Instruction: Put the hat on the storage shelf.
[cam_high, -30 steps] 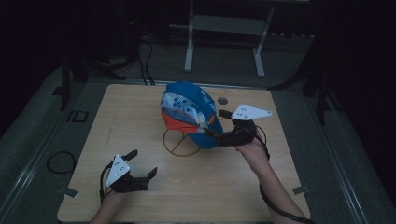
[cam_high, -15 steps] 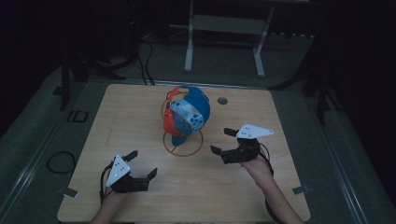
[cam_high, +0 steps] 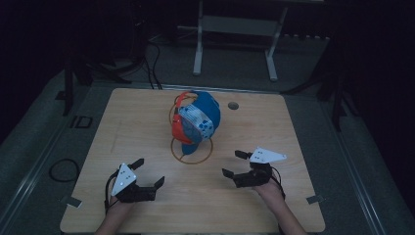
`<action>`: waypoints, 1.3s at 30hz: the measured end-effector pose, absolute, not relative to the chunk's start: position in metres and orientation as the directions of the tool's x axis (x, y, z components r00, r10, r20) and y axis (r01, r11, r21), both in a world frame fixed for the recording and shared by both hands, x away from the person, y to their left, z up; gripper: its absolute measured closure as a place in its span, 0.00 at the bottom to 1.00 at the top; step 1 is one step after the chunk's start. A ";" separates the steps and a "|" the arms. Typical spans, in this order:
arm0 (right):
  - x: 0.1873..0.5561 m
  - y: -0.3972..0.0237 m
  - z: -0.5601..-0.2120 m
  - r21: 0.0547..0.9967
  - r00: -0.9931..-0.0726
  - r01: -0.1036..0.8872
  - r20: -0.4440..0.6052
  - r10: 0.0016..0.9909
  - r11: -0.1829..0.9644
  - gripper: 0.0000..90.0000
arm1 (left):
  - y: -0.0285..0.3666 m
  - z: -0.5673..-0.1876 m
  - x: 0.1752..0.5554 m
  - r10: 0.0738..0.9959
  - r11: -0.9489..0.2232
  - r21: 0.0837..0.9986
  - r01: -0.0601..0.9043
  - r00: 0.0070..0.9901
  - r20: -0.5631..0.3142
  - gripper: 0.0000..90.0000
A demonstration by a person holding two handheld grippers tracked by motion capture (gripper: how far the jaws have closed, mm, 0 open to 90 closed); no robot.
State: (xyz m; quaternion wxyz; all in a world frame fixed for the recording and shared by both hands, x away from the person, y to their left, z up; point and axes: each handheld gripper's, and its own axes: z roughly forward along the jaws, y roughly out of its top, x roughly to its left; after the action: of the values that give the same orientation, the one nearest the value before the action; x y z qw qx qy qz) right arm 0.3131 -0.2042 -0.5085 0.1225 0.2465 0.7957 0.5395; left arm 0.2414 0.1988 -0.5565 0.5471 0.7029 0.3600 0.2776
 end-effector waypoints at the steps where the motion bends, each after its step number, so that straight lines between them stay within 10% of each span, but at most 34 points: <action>1: 0.312 -0.205 -0.511 0.917 -0.849 0.262 0.070 0.524 0.301 0.15 | 0.199 -0.557 0.241 0.809 -0.143 0.969 0.202 0.587 -0.003 0.03; 39: 0.298 -0.253 -0.564 0.838 -0.843 0.298 0.006 0.537 0.457 0.15 | 0.197 -0.563 0.243 0.800 -0.162 0.962 0.221 0.600 -0.004 0.03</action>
State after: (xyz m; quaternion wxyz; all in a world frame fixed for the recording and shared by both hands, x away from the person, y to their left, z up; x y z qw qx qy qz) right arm 0.2978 -0.2525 -0.5639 0.1306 0.2474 0.8436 0.4584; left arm 0.2429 0.1972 -0.5631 0.5395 0.7135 0.3578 0.2679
